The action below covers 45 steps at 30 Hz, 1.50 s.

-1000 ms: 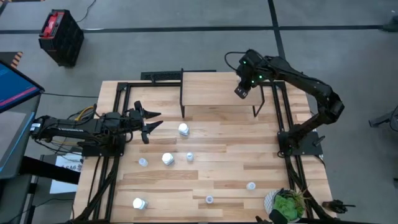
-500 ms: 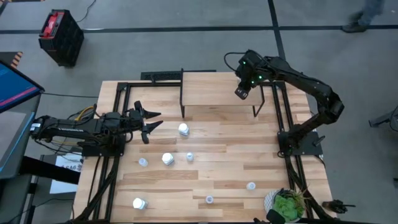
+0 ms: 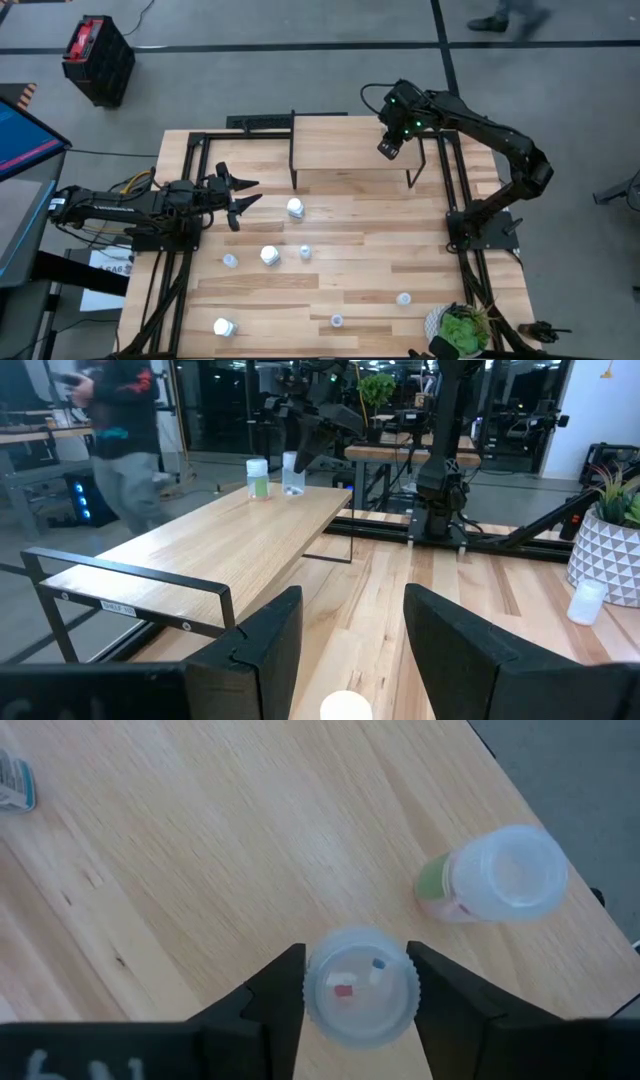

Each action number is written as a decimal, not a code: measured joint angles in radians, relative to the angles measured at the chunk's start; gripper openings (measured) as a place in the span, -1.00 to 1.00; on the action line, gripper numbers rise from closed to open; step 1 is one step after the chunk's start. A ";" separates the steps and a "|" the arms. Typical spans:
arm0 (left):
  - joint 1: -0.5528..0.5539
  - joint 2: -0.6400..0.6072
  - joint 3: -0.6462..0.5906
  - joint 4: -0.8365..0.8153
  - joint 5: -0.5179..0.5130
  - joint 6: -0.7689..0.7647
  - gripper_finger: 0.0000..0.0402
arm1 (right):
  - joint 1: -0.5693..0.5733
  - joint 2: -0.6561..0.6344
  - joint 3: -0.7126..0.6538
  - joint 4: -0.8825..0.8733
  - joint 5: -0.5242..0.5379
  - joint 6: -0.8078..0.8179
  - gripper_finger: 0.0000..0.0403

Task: Pick and place medicine bottles onto shelf by color
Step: Put the top transparent medicine bottle onto the right side of the shelf, then put the transparent medicine bottle onto the right side of the shelf

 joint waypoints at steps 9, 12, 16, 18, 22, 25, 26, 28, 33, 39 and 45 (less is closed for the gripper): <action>0.000 0.000 0.000 0.000 0.000 -0.001 -0.18 | -0.002 0.000 0.000 0.000 0.000 0.000 0.05; 0.000 0.000 0.000 0.000 0.000 -0.001 -0.18 | -0.002 0.000 0.000 0.000 0.000 0.000 0.06; 0.000 0.000 0.000 0.000 0.000 -0.001 -0.18 | -0.002 0.000 0.000 0.000 0.009 0.000 0.05; 0.000 0.000 0.000 0.000 0.000 -0.001 -0.18 | -0.002 0.000 0.000 0.000 0.027 0.000 0.04; 0.000 0.000 0.000 0.000 0.000 -0.002 -0.18 | -0.002 0.001 0.026 -0.029 0.035 0.000 0.04; 0.000 0.000 0.000 0.000 0.000 -0.002 -0.18 | -0.001 0.000 0.074 -0.060 0.036 0.004 0.04; 0.000 0.000 0.000 0.000 0.000 -0.003 -0.18 | 0.001 0.000 0.093 -0.070 0.036 0.009 0.04; 0.000 0.000 0.000 0.000 0.000 -0.005 -0.18 | 0.005 0.000 0.138 -0.091 0.034 0.028 0.04; 0.000 0.000 0.000 0.000 0.000 -0.005 -0.18 | 0.039 0.000 0.241 -0.170 0.027 0.076 0.04; 0.000 0.000 0.000 0.000 0.000 -0.005 -0.18 | 0.153 -0.001 0.299 -0.304 0.023 0.082 0.04; 0.000 0.000 0.000 0.000 0.000 -0.004 -0.18 | 0.313 -0.001 0.299 -0.515 0.021 0.082 0.04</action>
